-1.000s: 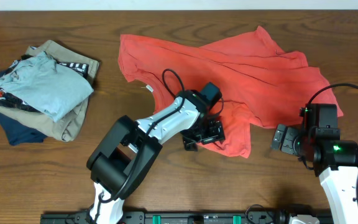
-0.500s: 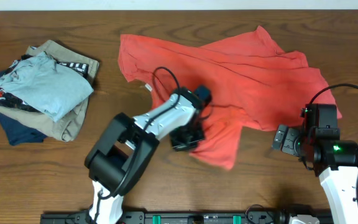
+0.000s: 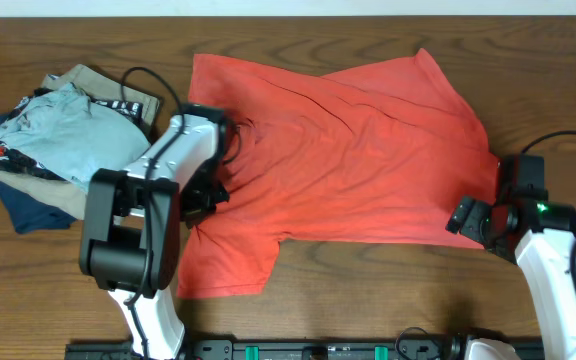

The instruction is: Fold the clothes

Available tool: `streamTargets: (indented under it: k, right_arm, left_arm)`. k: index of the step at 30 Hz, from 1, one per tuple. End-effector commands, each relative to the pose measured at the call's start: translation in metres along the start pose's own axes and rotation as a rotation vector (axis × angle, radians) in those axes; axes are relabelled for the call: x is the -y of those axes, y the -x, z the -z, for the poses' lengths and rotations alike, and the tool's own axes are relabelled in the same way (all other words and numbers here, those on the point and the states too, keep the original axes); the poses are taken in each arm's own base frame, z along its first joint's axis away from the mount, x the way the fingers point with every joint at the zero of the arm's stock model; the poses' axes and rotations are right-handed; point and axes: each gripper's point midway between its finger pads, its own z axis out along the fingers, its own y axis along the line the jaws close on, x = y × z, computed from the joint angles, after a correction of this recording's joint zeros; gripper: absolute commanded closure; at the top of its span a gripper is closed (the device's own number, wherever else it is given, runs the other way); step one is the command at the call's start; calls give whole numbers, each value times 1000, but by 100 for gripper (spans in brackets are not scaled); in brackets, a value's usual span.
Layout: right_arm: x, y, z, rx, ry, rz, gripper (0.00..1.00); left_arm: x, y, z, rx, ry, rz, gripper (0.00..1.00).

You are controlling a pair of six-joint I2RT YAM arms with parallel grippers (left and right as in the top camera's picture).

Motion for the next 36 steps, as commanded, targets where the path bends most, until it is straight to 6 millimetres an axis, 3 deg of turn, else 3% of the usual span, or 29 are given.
streamTargets:
  k: [1, 11, 16, 21, 29, 34, 36]
  right_arm:
    - [9, 7, -9, -19, -33, -111, 1]
    - [23, -9, -50, -183, -74, -184, 1]
    - [32, -7, -70, -178, -78, -237, 1]
    - [36, 2, -82, -143, -70, -271, 8]
    - [33, 18, -88, -81, -47, -279, 34]
    - [33, 12, -91, -105, -56, -276, 66]
    - [35, 7, -94, -120, -62, -265, 74]
  left_arm:
    - [2, -3, 3, -16, -37, -27, 94]
    - [2, -5, 3, -22, -37, -47, 94]
    - [2, -5, 3, -24, -39, -66, 94]
    - [2, -5, 3, -24, -39, -66, 94]
    - [3, -5, 3, -23, -39, -65, 94]
    - [3, -5, 3, -22, -40, -65, 94]
    - [3, -4, 3, -20, -42, -64, 94]
